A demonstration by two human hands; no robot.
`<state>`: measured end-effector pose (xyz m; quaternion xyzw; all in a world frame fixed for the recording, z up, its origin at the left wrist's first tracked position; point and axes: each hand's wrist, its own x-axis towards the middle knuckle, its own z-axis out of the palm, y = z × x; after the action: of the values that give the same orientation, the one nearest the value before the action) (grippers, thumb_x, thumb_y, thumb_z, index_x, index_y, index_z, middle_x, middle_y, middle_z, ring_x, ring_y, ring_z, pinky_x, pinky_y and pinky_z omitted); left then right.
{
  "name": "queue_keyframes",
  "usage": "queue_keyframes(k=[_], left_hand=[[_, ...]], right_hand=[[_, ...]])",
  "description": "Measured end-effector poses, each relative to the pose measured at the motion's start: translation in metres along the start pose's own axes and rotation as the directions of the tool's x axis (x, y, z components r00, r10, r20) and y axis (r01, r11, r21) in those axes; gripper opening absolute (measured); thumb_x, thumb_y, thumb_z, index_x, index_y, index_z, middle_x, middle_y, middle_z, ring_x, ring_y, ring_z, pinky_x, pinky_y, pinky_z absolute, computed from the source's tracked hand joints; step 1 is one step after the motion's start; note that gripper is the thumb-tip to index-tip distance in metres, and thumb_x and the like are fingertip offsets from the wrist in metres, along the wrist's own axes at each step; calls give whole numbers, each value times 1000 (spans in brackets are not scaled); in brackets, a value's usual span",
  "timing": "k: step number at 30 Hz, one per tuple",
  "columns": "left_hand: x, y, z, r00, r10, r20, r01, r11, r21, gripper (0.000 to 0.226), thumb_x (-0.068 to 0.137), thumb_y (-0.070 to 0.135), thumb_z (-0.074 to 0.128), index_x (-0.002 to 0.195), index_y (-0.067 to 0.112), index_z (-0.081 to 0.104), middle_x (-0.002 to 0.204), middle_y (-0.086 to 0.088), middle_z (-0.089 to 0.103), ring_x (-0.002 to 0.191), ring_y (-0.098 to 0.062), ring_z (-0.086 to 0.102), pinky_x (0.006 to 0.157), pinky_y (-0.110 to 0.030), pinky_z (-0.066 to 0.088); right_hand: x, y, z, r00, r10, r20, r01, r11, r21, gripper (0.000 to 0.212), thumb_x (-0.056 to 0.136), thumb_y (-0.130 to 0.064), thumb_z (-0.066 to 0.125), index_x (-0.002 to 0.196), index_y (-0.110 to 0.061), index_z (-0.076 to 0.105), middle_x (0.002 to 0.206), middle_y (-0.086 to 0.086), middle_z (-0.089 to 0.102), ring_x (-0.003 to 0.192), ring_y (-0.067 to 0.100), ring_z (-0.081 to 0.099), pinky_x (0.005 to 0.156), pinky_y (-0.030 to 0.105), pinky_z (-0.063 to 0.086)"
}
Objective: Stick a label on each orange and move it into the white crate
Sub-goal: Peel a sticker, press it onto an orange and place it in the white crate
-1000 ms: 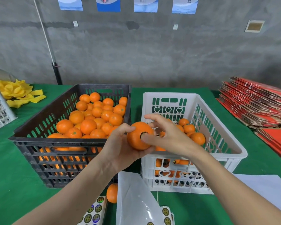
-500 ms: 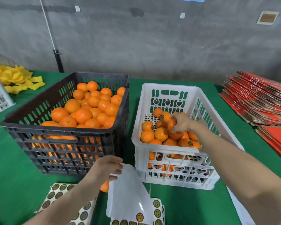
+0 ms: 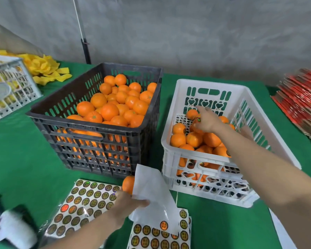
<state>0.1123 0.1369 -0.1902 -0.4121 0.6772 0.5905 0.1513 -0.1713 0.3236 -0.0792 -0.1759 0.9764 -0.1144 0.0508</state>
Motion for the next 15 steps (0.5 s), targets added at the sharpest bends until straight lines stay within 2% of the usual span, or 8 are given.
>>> queue_keyframes(k=[2, 4, 5, 6, 7, 9, 12, 15], left_hand=[[1, -4, 8, 1000, 0, 4, 1, 999, -48, 75, 62, 12, 90, 116, 7, 38, 108, -10, 59, 98, -26, 58, 82, -36, 49], [-1, -2, 13, 1000, 8, -16, -9, 998, -62, 57, 62, 8, 89, 102, 7, 48, 100, -10, 62, 89, -25, 60, 69, -32, 50], [-1, 0, 14, 1000, 17, -7, -18, 999, -47, 47, 63, 8, 88, 95, 7, 53, 97, -9, 63, 86, -24, 60, 64, -29, 48], [0, 3, 14, 999, 26, 19, -25, 999, -26, 39, 65, 9, 87, 91, 8, 58, 96, -10, 63, 87, -25, 60, 66, -30, 48], [1, 6, 13, 998, 38, 58, -37, 999, -25, 35, 67, 10, 85, 93, 6, 62, 98, -11, 64, 90, -28, 60, 72, -32, 50], [-3, 15, 10, 979, 64, 193, -40, 991, -129, 34, 74, 5, 77, 105, 1, 64, 99, -16, 68, 94, -34, 63, 78, -40, 53], [-13, 25, 5, 918, 121, 377, 2, 951, -309, 38, 69, 6, 65, 107, 2, 62, 88, -19, 72, 83, -36, 66, 67, -39, 55], [-17, 29, 1, 885, 144, 442, 31, 931, -364, 36, 77, 7, 53, 112, 1, 57, 95, -23, 67, 85, -39, 63, 73, -43, 54]], right_hand=[[-24, -20, -18, 951, -84, -297, 148, 968, 201, 54, 89, -16, 61, 139, -9, 40, 138, 16, 46, 122, 30, 48, 103, 39, 39], [-65, -42, -33, 825, -183, -534, 392, 866, 310, 26, 90, -9, 59, 116, -6, 61, 109, 8, 65, 94, 14, 59, 89, 29, 49], [-89, -50, -37, 760, -246, -602, 514, 794, 324, 18, 88, -6, 59, 105, -6, 66, 97, 4, 68, 83, 7, 58, 80, 23, 51], [-115, -58, -36, 712, -322, -623, 611, 722, 324, 14, 87, -4, 59, 98, -6, 68, 88, 2, 68, 75, 5, 58, 71, 19, 50], [-140, -63, -32, 689, -404, -602, 674, 662, 327, 12, 86, -4, 60, 94, -5, 68, 82, 0, 68, 72, 7, 59, 65, 17, 49], [-178, -67, -9, 718, -538, -443, 692, 622, 367, 8, 84, -4, 62, 89, -5, 69, 78, -2, 68, 69, 9, 59, 59, 16, 47], [-205, -60, 40, 809, -575, -121, 572, 723, 387, 10, 87, -7, 62, 92, -6, 71, 85, 4, 69, 70, 3, 53, 63, 8, 40], [-218, -48, 79, 846, -532, -37, 510, 786, 350, 15, 91, -17, 59, 100, -10, 70, 91, 1, 65, 76, 1, 47, 71, 9, 35]])
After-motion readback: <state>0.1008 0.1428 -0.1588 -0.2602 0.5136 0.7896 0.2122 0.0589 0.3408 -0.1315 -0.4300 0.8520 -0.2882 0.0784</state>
